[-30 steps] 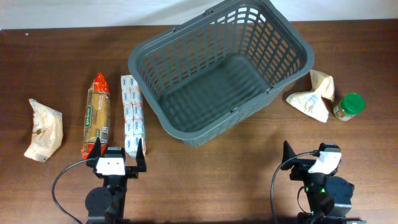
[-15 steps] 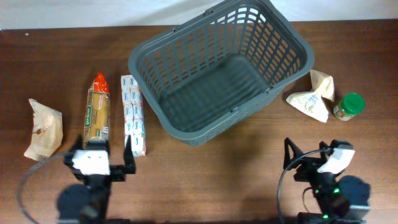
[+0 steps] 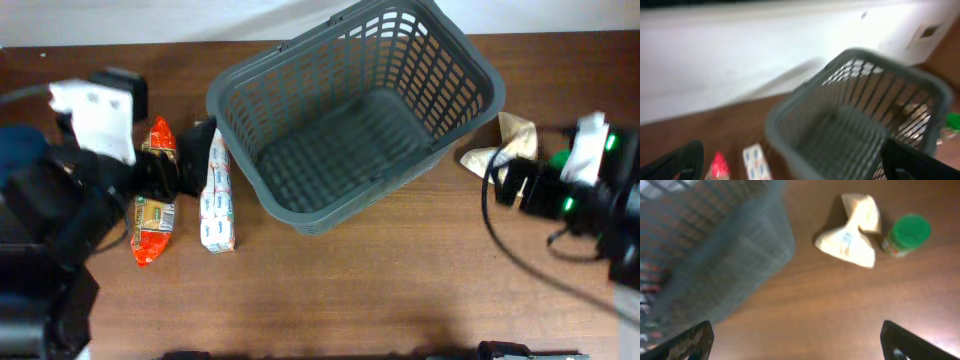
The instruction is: Pack container
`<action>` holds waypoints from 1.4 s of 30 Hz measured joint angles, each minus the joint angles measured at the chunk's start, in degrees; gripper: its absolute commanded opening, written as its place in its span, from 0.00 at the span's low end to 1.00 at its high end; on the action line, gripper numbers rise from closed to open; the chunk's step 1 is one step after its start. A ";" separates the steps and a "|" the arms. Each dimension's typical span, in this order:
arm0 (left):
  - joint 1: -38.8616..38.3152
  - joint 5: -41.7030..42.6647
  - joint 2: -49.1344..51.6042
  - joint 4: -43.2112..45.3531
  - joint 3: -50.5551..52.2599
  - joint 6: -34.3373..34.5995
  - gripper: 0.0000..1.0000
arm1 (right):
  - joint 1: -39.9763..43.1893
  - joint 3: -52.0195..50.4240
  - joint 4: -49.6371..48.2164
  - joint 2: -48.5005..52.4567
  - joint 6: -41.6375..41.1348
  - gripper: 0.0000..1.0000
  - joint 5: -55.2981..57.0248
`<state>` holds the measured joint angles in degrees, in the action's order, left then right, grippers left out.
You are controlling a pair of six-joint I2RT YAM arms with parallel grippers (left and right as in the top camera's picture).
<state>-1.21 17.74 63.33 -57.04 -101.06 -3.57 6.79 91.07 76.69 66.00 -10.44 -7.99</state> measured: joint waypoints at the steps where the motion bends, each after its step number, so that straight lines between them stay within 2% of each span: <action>1: 0.00 1.31 0.66 0.00 -1.62 0.00 0.99 | 0.02 3.37 0.85 2.05 0.07 0.99 -1.42; 3: 0.00 3.85 1.07 0.55 -3.37 0.00 0.99 | 0.04 10.01 2.19 6.03 0.13 0.99 -5.75; 4: 0.00 5.01 1.05 1.14 -3.78 0.00 0.95 | 0.04 12.68 1.97 7.58 0.15 0.84 -8.31; 5: 0.00 6.58 0.90 2.40 -4.07 -0.02 0.62 | 0.04 15.17 0.94 9.05 0.33 0.71 -11.39; 6: 0.00 6.99 0.87 2.67 -4.15 0.13 0.51 | 0.04 16.04 0.57 9.55 0.39 0.63 -12.68; 7: 0.00 7.93 0.85 3.10 -4.33 0.42 0.30 | 0.04 16.98 -0.44 10.25 0.48 0.55 -14.38; 9: -0.02 9.27 0.87 2.97 -4.44 1.40 0.09 | 0.04 18.64 -2.82 11.54 0.81 0.40 -17.27; 10: -0.17 10.19 1.03 1.84 -4.55 2.45 0.02 | 0.04 19.32 -3.89 12.15 0.61 0.26 -18.40; 14: -3.80 11.65 2.67 -4.13 -4.70 3.74 0.02 | 0.04 20.28 -6.64 13.46 -0.70 0.04 -19.91; 19: -15.52 8.76 7.37 -10.69 -4.70 4.04 0.02 | -0.70 20.59 -6.51 15.74 -4.26 0.04 -17.97; 23: -28.30 -0.44 12.26 -16.61 -4.68 2.91 0.02 | -4.28 20.59 -7.04 19.02 -5.25 0.04 -14.97; 26: -34.99 -5.95 14.88 -19.67 -4.68 1.55 0.02 | -7.76 20.59 -7.17 22.03 -5.75 0.04 -11.47; 32: -40.72 -10.34 17.92 -23.96 -4.68 0.07 0.02 | -11.26 20.59 -7.37 27.69 -6.05 0.04 -5.27; 42: -45.53 -9.18 22.62 -29.51 -4.68 -0.33 0.02 | -11.34 20.59 -7.34 32.15 -6.08 0.04 -0.28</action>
<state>-46.74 8.56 85.95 -86.54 -105.73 -3.90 -4.56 111.66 69.34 98.15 -16.51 -8.27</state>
